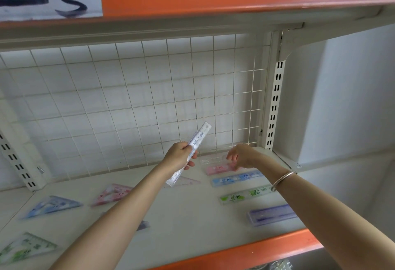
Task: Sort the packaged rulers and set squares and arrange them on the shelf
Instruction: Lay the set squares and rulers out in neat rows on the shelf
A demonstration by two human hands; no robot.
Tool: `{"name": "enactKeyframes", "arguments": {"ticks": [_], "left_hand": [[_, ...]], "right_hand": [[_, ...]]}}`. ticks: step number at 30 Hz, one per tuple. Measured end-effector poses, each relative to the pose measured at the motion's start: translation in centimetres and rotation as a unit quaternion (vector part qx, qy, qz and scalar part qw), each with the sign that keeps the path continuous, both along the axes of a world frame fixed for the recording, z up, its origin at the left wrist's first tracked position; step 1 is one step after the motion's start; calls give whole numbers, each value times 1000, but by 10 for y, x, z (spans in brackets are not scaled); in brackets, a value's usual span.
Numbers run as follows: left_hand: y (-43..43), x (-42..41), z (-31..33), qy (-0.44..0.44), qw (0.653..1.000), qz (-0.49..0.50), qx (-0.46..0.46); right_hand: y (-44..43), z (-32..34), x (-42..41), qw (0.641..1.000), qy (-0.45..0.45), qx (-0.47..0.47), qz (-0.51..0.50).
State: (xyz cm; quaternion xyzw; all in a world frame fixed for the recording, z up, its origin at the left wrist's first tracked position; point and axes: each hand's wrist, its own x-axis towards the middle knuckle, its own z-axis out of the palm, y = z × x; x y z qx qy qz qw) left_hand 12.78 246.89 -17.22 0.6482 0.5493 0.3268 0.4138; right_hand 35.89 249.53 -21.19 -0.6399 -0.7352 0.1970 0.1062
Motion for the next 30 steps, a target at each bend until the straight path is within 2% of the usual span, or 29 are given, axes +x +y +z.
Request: {"name": "enactKeyframes", "arguments": {"ticks": [3,5,8,10,13,17,21,23,24,26,27,28,30], "left_hand": [[0,0,0,15,1000,-18,1],[1,0,-2,24,999,-24,2],[-1,3,-5,19,999,-27,0],[-3,7,-6,7,999,-33,-4],[-6,10,-8,-1,1000,-29,9],[-5,9,-10,-32,999,-4,27],[-7,9,-7,-45,999,-20,13],[-8,11,-6,-34,999,-26,15],[-7,13,-6,-23,999,-25,19],[-6,17,-7,-5,999,-25,24],[-6,19,-8,3,999,-26,26],[-6,21,-9,13,999,-27,28],[-6,25,-12,29,999,-28,32]], "right_hand": [[-3,6,-4,994,67,86,-23],[-8,16,-10,974,182,117,-61],[-22,32,-23,901,425,39,-71],[-30,37,-30,848,525,-16,-68],[-36,37,-34,807,583,-30,-94],[-43,35,-26,776,617,-18,-129],[-50,34,-11,740,647,-2,-183],[-52,30,-2,755,629,5,-184],[-53,27,1,788,590,19,-178],[-57,23,6,881,441,66,-158],[-60,22,7,917,360,91,-145],[-63,22,7,940,295,114,-127],[-67,22,7,965,201,145,-89]]}}
